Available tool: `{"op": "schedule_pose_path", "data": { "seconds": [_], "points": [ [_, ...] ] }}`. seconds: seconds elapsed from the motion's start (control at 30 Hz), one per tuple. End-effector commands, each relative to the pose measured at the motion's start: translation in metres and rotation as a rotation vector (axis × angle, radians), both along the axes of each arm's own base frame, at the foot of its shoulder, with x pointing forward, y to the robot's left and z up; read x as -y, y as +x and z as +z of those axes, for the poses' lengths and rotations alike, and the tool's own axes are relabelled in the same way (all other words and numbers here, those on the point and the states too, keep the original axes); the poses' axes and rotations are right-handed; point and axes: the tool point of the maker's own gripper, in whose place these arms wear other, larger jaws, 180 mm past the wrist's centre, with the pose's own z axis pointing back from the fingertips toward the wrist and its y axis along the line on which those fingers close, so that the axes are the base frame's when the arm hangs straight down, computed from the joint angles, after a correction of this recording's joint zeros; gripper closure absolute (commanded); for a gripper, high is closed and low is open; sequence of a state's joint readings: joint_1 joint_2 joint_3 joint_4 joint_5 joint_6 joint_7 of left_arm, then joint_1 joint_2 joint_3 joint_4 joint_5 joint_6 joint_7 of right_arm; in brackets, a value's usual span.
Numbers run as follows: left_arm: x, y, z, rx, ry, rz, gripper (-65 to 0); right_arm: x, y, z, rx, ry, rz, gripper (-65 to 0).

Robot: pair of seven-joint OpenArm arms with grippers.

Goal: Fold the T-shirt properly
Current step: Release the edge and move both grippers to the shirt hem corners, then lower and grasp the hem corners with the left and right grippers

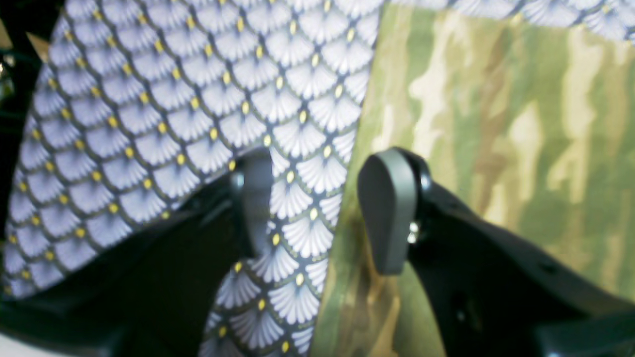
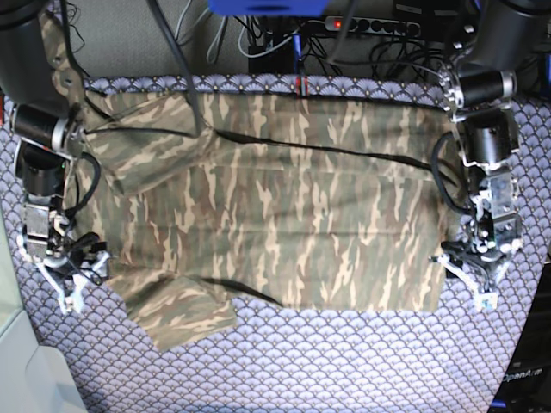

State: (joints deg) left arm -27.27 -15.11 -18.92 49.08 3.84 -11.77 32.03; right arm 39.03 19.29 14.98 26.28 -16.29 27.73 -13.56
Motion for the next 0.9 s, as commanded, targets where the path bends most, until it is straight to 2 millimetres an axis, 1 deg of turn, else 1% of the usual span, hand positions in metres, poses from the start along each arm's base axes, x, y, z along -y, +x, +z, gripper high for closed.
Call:
{"op": "schedule_pose_path", "data": {
  "seconds": [0.0,0.03,0.1,0.2,0.27,0.33,0.5,0.63,0.73,0.8,0.87],
  "points": [
    [-0.008,0.017,0.026,0.076,0.019,0.008,-30.3,0.011,0.017,0.027,0.081,-0.007,-0.012,-38.9],
    [-0.008,0.017,0.024,0.076,0.017,0.008,-30.3,0.017,0.016,0.027,0.081,-0.013,-0.019,-38.9],
    [-0.007,0.017,0.019,0.076,0.014,0.005,-30.3,0.020,0.014,0.027,0.082,-0.012,-0.028,-38.9],
    [0.002,0.019,0.010,0.084,0.025,-0.031,-30.3,0.028,0.014,0.028,0.095,-0.027,-0.061,-38.9],
    [0.007,0.018,0.002,0.075,0.029,-0.051,-30.3,0.031,0.014,0.028,0.099,-0.033,-0.076,-38.9],
    [0.008,0.018,0.000,0.070,0.029,-0.053,-30.3,0.031,0.012,0.025,0.092,-0.033,-0.081,-38.9],
    [0.007,0.015,-0.003,0.066,0.023,-0.048,-30.3,0.024,-0.003,-0.003,0.017,0.007,-0.086,-38.9],
    [0.003,0.014,-0.002,0.061,0.032,-0.046,-30.3,0.019,-0.005,-0.007,0.007,0.019,-0.076,-38.9],
    [0.002,0.014,-0.001,0.063,0.037,-0.047,-30.3,0.004,-0.003,-0.008,0.003,0.063,-0.032,-38.8],
    [0.002,0.014,-0.001,0.063,0.037,-0.047,-30.3,0.002,-0.001,-0.003,0.013,0.096,-0.030,-38.8],
    [0.002,0.014,-0.001,0.063,0.037,-0.047,-30.3,-0.002,-0.002,-0.003,-0.003,0.127,-0.022,-38.8]
  ]
}}
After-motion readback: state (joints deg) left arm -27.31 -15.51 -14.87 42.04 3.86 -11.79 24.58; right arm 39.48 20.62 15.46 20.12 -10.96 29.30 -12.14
